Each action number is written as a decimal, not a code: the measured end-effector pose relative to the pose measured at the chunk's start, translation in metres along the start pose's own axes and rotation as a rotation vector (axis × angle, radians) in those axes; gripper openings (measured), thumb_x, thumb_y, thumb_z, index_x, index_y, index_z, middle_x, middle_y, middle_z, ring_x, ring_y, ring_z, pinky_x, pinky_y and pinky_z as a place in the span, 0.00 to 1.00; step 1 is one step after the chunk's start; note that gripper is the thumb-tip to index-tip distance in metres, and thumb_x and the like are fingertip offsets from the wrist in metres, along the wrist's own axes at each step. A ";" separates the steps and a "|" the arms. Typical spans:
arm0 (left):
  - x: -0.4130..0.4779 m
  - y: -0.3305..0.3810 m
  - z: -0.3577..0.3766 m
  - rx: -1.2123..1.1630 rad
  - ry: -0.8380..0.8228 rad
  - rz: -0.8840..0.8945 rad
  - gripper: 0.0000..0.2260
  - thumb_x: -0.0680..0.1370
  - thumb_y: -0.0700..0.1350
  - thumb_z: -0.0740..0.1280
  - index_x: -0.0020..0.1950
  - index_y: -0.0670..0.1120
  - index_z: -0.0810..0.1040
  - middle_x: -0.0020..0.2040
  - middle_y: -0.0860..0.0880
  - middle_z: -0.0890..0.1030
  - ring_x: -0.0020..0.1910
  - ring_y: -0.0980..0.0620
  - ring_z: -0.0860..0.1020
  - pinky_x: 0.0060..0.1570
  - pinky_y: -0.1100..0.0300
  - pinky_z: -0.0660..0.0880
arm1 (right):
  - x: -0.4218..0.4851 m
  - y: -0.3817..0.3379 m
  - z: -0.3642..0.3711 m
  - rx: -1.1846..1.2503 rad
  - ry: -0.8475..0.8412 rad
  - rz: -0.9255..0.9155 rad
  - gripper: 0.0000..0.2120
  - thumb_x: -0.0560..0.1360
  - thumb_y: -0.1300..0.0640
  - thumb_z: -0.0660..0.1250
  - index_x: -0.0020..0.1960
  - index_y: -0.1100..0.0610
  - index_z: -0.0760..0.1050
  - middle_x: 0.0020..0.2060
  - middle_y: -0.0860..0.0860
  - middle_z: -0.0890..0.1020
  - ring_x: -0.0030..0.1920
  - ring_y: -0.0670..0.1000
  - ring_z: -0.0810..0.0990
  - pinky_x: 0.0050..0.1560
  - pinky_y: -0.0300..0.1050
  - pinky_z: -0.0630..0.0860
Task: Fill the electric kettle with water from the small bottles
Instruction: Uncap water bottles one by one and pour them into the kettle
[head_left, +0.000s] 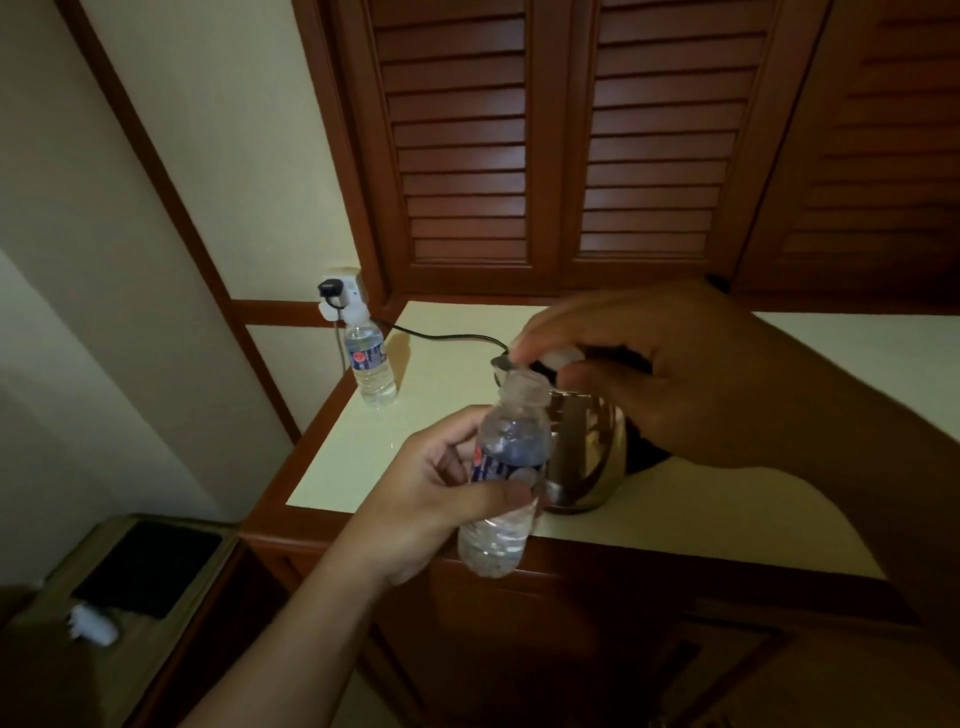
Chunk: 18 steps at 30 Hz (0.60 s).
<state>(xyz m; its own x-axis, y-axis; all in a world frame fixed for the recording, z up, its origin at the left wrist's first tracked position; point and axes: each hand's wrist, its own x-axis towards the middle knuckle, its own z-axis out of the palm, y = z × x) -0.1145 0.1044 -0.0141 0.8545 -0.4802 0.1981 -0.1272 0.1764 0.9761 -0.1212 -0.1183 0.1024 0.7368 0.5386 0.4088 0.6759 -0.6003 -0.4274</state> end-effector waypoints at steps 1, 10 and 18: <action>0.003 0.002 0.000 0.012 0.008 0.000 0.20 0.73 0.35 0.77 0.63 0.49 0.83 0.55 0.45 0.86 0.53 0.46 0.85 0.52 0.55 0.81 | -0.007 0.003 -0.004 -0.005 0.045 0.028 0.16 0.78 0.59 0.69 0.63 0.47 0.80 0.60 0.38 0.81 0.63 0.37 0.76 0.64 0.36 0.73; 0.047 0.043 -0.005 0.607 0.144 -0.032 0.23 0.72 0.46 0.79 0.65 0.58 0.81 0.55 0.59 0.86 0.54 0.59 0.84 0.52 0.60 0.82 | -0.072 0.039 0.035 0.198 0.401 0.404 0.14 0.77 0.56 0.70 0.61 0.45 0.78 0.55 0.37 0.82 0.54 0.33 0.80 0.56 0.26 0.73; 0.085 0.057 -0.012 1.314 0.152 0.120 0.28 0.72 0.51 0.79 0.71 0.56 0.78 0.56 0.54 0.81 0.52 0.53 0.79 0.46 0.55 0.78 | -0.093 0.050 0.079 0.288 0.511 0.586 0.10 0.77 0.54 0.71 0.58 0.45 0.80 0.47 0.39 0.83 0.49 0.35 0.80 0.48 0.23 0.72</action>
<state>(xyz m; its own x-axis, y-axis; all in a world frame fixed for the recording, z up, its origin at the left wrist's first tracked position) -0.0430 0.0835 0.0575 0.8405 -0.4044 0.3607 -0.5207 -0.7869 0.3310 -0.1549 -0.1517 -0.0209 0.9202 -0.1914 0.3415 0.2129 -0.4874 -0.8468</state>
